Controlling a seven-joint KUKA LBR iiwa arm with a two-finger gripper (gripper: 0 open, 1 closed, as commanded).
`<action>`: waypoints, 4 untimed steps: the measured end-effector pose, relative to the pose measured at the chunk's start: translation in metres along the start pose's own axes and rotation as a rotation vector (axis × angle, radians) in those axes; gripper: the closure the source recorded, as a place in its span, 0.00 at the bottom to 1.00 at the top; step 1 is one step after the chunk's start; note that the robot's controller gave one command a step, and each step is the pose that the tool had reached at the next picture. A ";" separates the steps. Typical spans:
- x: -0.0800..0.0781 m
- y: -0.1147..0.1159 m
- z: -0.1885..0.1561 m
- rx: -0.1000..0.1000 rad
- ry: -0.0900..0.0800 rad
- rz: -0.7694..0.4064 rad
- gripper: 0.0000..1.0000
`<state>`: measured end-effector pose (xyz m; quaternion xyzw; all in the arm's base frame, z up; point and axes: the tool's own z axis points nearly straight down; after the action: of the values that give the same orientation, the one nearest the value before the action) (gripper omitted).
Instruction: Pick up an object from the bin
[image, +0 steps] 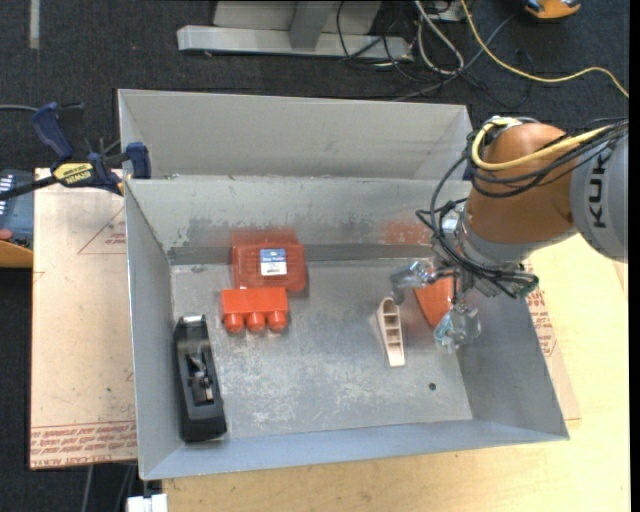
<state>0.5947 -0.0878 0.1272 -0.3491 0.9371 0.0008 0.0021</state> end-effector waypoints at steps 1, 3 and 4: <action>0.014 -0.063 0.056 -0.018 -0.009 0.092 0.00; 0.002 -0.065 0.058 -0.028 -0.010 -0.356 1.00; 0.002 -0.065 0.055 -0.025 -0.011 -0.357 1.00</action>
Offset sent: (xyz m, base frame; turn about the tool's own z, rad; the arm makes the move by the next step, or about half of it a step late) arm 0.0429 -0.0629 -0.0572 -0.3610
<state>0.6361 -0.1381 0.0725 -0.5101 0.8600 0.0137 0.0030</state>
